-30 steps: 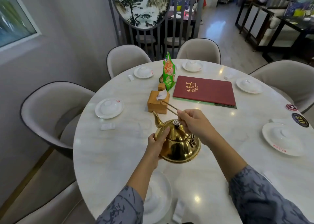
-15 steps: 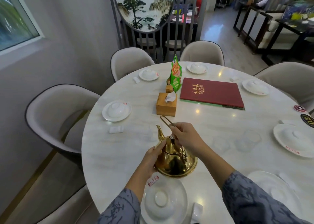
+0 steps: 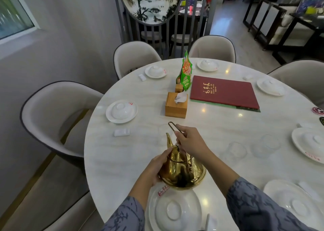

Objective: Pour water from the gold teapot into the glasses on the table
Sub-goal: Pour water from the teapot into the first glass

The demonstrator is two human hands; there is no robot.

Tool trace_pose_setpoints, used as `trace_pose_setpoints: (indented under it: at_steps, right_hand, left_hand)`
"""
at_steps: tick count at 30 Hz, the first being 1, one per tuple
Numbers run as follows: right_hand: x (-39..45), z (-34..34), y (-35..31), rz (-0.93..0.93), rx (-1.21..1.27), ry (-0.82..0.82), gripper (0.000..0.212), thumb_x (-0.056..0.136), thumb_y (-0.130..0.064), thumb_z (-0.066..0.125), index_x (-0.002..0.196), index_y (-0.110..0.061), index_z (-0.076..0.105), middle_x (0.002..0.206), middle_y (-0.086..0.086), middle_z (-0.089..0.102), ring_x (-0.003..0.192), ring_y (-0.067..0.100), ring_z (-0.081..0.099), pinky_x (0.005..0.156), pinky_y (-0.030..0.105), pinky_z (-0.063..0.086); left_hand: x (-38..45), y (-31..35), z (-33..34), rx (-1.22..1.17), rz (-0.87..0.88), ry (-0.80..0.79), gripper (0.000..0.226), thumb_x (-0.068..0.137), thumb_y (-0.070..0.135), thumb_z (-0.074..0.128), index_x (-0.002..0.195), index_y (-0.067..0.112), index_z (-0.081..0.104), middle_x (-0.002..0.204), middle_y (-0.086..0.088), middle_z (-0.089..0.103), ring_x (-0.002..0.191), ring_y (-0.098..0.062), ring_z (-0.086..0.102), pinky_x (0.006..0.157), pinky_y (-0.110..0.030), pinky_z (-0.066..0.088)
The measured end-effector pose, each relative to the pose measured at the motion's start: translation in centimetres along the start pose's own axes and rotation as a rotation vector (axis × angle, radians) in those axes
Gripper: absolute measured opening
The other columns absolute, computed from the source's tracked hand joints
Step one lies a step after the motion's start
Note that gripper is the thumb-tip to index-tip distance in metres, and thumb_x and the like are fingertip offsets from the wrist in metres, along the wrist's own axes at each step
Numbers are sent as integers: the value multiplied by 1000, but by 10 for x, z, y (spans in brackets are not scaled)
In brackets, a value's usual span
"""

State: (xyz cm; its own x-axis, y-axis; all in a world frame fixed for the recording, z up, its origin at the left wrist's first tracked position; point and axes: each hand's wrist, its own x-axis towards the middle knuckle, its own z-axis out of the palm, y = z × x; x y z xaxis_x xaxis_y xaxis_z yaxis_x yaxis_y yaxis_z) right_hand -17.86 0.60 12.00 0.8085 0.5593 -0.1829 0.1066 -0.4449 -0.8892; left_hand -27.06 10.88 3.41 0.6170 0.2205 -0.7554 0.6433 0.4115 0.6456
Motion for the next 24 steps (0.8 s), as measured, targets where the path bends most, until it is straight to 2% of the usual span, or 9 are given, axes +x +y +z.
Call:
trace_pose_setpoints:
  at_steps: [2, 4, 8, 11, 14, 17, 19, 21, 24]
  right_hand:
    - [6, 3, -4, 29, 15, -2, 40, 103, -17, 47, 141, -10, 53, 58, 1, 50, 45, 14, 45, 54, 33, 45]
    - [12, 5, -7, 52, 39, -8, 38, 103, -16, 47, 139, -8, 55, 58, 3, 49, 45, 16, 45, 54, 34, 45]
    - [25, 8, -12, 107, 79, -6, 41, 102, -15, 49, 142, -6, 51, 60, 4, 49, 44, 17, 43, 50, 32, 41]
    - [30, 7, -16, 134, 95, -2, 40, 101, -14, 49, 139, -4, 53, 64, 7, 50, 44, 17, 42, 45, 31, 40]
    - [33, 6, -17, 152, 117, 0, 38, 101, -12, 50, 139, -7, 54, 65, 7, 50, 46, 18, 41, 42, 29, 38]
    - [35, 6, -19, 162, 131, -15, 29, 101, -12, 49, 129, -14, 58, 64, 8, 48, 44, 19, 40, 42, 31, 37]
    - [37, 4, -21, 184, 117, -14, 34, 101, -12, 49, 134, -6, 57, 64, 9, 49, 46, 21, 42, 42, 31, 38]
    - [36, 2, -25, 205, 106, -14, 34, 101, -10, 49, 129, 8, 56, 67, 11, 49, 54, 27, 45, 46, 34, 38]
    - [35, 0, -32, 205, 92, -24, 35, 101, -9, 48, 123, 18, 53, 69, 12, 48, 63, 32, 47, 48, 36, 37]
  left_hand:
    - [2, 2, -3, -9, -30, -2, 44, 84, 66, 62, 100, 25, 66, 100, -2, 69, 96, -23, 63, 86, -40, 53]
    - [3, 4, -5, -28, -54, -10, 45, 84, 66, 61, 99, 24, 65, 99, -3, 69, 95, -24, 63, 78, -38, 54]
    - [4, 12, -8, -38, -86, -22, 57, 82, 71, 61, 113, 23, 63, 106, -5, 67, 105, -28, 61, 75, -38, 51]
    - [5, 14, -9, -38, -98, -30, 67, 80, 73, 60, 122, 21, 62, 109, -6, 67, 101, -26, 61, 74, -38, 52]
    - [8, 14, -9, -29, -111, -29, 73, 79, 75, 60, 127, 20, 60, 113, -8, 67, 102, -27, 61, 77, -39, 52]
    - [10, 14, -9, -21, -119, -23, 75, 77, 78, 60, 125, 20, 60, 115, -9, 67, 106, -29, 61, 89, -43, 51]
    - [9, 14, -8, -17, -126, -27, 74, 76, 78, 59, 122, 20, 59, 115, -9, 67, 105, -29, 61, 92, -44, 50]
    - [10, 14, -8, -31, -127, -26, 71, 76, 78, 60, 118, 20, 59, 108, -8, 66, 99, -28, 61, 91, -44, 49]
    - [12, 12, -7, -25, -137, -40, 87, 66, 84, 64, 125, 20, 60, 121, -11, 66, 115, -33, 59, 105, -50, 47]
